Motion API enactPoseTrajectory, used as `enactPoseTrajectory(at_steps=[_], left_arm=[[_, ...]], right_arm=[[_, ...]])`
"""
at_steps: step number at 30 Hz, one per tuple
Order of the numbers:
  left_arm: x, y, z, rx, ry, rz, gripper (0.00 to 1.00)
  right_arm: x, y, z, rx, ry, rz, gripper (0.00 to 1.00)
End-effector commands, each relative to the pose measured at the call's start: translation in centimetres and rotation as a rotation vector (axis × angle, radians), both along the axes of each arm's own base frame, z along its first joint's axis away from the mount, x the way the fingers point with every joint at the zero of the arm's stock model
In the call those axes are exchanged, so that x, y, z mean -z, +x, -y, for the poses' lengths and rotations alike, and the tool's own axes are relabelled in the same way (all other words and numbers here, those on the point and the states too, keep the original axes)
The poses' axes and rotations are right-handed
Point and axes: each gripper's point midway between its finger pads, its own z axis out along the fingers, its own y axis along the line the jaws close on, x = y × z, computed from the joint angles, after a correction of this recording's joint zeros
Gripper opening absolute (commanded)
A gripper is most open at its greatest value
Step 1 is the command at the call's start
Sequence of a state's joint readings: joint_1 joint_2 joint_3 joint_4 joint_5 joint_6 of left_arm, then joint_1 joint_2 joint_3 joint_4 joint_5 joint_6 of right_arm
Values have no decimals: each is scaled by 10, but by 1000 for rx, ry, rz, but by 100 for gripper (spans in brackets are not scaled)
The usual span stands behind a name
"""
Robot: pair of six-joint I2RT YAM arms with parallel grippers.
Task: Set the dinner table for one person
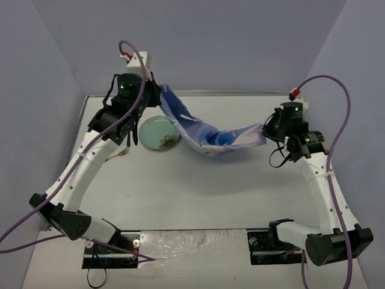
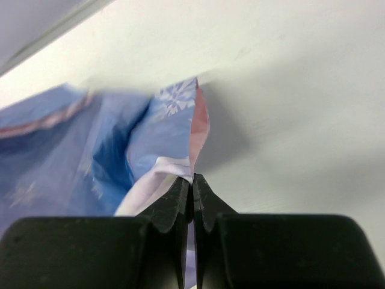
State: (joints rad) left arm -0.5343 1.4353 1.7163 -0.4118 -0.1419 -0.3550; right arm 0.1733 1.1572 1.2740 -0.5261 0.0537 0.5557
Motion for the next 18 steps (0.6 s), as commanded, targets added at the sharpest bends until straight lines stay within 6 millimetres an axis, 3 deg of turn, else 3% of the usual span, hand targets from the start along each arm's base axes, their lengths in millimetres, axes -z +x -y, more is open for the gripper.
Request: enactPoseTrajectory(at_steps=[1, 8, 11, 18], left_arm=[[-72, -16, -45, -117, -89, 150, 0], [-123, -27, -95, -234, -121, 273, 0], [-137, -24, -100, -236, -110, 320, 0], [-141, -14, -91, -195, -139, 332, 0]], right_arm=[[-30, -1, 32, 8, -81, 29, 0], [-52, -3, 52, 88, -42, 83, 0], [-64, -3, 67, 154, -50, 115, 0], [-94, -4, 63, 139, -19, 190, 0]])
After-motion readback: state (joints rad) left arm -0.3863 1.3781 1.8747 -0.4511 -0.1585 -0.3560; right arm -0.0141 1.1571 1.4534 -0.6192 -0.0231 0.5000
